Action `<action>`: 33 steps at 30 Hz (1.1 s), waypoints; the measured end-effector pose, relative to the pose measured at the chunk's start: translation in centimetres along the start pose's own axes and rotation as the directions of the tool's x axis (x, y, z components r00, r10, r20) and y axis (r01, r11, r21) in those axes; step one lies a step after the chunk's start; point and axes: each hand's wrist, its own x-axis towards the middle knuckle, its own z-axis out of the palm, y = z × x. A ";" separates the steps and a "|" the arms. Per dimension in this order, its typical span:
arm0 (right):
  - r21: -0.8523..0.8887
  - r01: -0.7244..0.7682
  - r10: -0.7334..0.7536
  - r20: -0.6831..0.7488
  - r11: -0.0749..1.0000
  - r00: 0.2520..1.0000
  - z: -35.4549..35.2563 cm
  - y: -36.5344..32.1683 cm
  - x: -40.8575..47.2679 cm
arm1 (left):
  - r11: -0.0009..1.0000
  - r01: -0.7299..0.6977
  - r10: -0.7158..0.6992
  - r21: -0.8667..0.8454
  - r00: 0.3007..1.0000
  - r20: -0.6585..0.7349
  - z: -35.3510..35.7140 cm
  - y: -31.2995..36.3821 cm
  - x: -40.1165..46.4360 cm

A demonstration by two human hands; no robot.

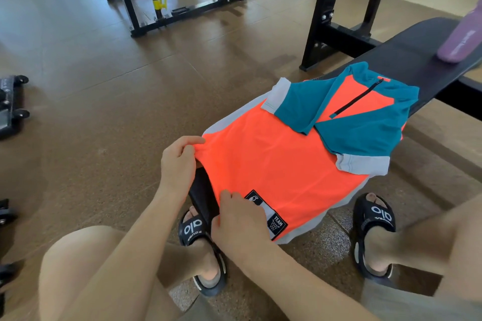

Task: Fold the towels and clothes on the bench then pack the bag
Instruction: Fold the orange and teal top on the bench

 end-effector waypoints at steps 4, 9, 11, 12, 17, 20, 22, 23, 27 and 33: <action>0.117 -0.062 0.056 0.055 0.991 0.997 -3.7 4.0 0.5 | 0.932 -0.255 0.252 0.259 0.967 0.047 0.4 1.3 0.5; 0.177 -0.204 0.180 0.144 0.963 0.973 -8.3 11.8 1.8 | 0.709 -0.539 0.445 0.454 0.842 0.304 3.6 4.4 2.6; 0.200 -0.235 0.204 0.165 0.951 0.965 -10.1 14.8 2.5 | 0.644 -0.584 0.451 0.494 0.811 0.372 5.8 6.4 3.9; 0.206 -0.251 0.216 0.178 0.946 0.960 -11.0 16.2 2.7 | 0.604 -0.610 0.459 0.514 0.793 0.401 7.1 7.6 4.4; 0.247 -0.387 0.304 0.316 0.888 0.899 -15.2 23.0 4.8 | 0.295 -0.732 0.524 0.614 0.662 0.537 14.1 13.0 7.1; 0.366 -0.493 0.365 0.365 0.789 0.856 -17.3 27.7 6.5 | 0.203 -0.760 0.505 0.617 0.621 0.600 18.8 15.0 9.3; 0.400 -0.545 0.409 0.379 0.736 0.830 -18.5 31.0 7.9 | 0.171 -0.756 0.474 0.632 0.625 0.620 21.9 16.1 10.7; 0.394 -0.555 0.423 0.376 0.732 0.824 -19.1 32.6 8.6 | 0.159 -0.753 0.456 0.638 0.629 0.630 23.5 16.5 11.4; 0.302 -0.569 0.463 0.356 0.765 0.812 -21.1 38.1 11.3 | 0.027 -0.774 0.394 0.633 0.590 0.705 29.8 17.3 14.0; 0.131 -0.521 0.494 0.194 0.843 0.848 -21.3 44.5 14.2 | -0.120 -0.786 0.353 0.606 0.537 0.767 38.6 16.7 18.2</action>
